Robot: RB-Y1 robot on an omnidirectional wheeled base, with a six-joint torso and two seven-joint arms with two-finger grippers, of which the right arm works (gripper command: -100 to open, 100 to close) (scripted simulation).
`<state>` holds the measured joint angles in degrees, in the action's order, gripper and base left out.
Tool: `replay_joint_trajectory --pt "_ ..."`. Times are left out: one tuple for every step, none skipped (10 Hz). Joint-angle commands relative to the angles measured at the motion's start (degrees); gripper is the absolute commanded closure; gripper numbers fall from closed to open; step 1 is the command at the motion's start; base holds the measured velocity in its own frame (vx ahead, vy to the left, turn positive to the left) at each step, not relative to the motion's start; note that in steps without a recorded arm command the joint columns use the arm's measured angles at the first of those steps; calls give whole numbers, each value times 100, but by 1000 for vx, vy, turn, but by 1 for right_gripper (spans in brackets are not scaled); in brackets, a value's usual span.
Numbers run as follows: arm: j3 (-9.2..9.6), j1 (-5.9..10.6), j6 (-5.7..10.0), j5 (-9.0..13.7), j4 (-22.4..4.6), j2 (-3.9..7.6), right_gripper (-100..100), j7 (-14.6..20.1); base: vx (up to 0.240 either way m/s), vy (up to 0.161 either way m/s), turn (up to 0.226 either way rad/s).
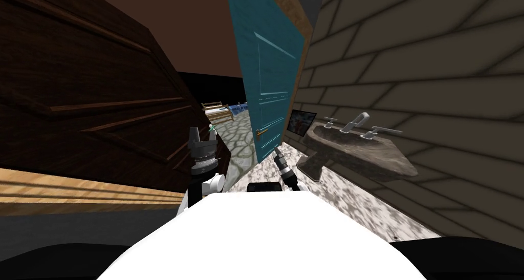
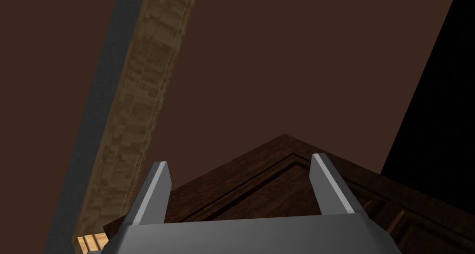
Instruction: Push the door open
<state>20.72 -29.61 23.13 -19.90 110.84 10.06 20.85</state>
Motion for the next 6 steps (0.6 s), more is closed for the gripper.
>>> replay_joint_trajectory --pt "123 -4 15 -120 -130 47 -100 74 209 -76 45" --pt "204 2 14 -196 -208 66 -100 110 178 -64 60" --pt "281 7 14 -270 -283 84 -100 145 170 -85 47" --pt "354 12 14 -339 -354 100 -100 178 204 -88 55" --pt "427 17 14 -409 -425 117 -100 211 192 -79 53" --pt "499 22 14 -478 -495 133 -100 244 186 -78 38"
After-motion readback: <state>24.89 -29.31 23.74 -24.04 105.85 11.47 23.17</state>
